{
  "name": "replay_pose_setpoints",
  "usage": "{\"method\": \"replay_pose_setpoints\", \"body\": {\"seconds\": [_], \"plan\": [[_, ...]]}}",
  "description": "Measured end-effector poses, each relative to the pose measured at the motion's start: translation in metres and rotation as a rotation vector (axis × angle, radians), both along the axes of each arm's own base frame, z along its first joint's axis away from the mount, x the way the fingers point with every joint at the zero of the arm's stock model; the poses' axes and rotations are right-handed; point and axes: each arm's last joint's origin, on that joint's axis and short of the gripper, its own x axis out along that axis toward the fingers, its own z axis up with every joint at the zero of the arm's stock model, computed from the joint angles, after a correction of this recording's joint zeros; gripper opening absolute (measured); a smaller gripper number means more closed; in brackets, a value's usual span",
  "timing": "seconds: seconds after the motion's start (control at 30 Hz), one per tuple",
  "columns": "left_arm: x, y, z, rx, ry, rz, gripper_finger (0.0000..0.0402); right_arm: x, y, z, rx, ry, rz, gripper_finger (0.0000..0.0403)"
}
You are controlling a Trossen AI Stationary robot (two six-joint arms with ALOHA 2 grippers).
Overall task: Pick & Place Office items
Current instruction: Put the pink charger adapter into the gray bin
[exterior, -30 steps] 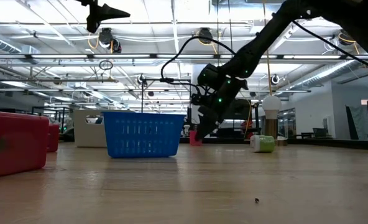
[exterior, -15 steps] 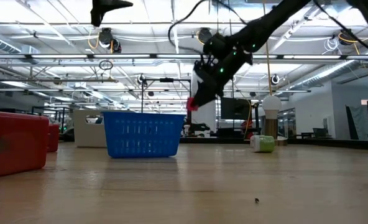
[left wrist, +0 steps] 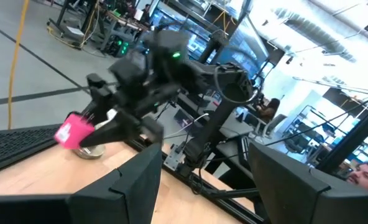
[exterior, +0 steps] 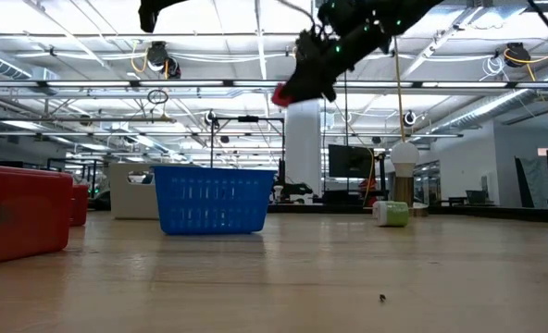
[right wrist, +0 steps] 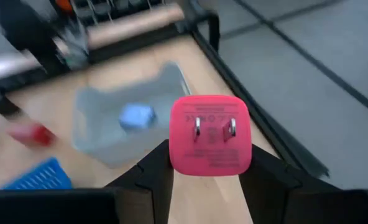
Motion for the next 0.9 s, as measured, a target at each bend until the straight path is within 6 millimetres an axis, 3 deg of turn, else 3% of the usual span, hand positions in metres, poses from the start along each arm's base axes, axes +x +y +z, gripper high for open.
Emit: {"method": "replay_pose_setpoints", "body": {"seconds": [0.13,0.37,0.5,0.67,0.9], "plan": [[0.000,0.001,0.002,0.004,-0.018,0.036,0.0244,0.000,0.015,0.021,0.020,-0.123,0.002,0.0140],[0.018,0.007,-0.001,-0.014,-0.056,0.054,0.0244,0.006,0.034,0.044,0.099,-0.312,0.009,0.0140],[0.035,0.012,-0.011,-0.124,-0.046,0.051,0.0244,0.010,0.041,0.052,0.114,-0.393,0.037,0.0140],[0.055,0.019,-0.015,-0.346,-0.152,0.024,0.0244,0.011,0.043,0.057,0.104,-0.447,0.075,0.0140],[0.060,0.020,-0.010,-0.362,-0.223,-0.078,0.0244,-0.017,0.047,0.089,0.047,-0.530,0.082,0.0140]]}}
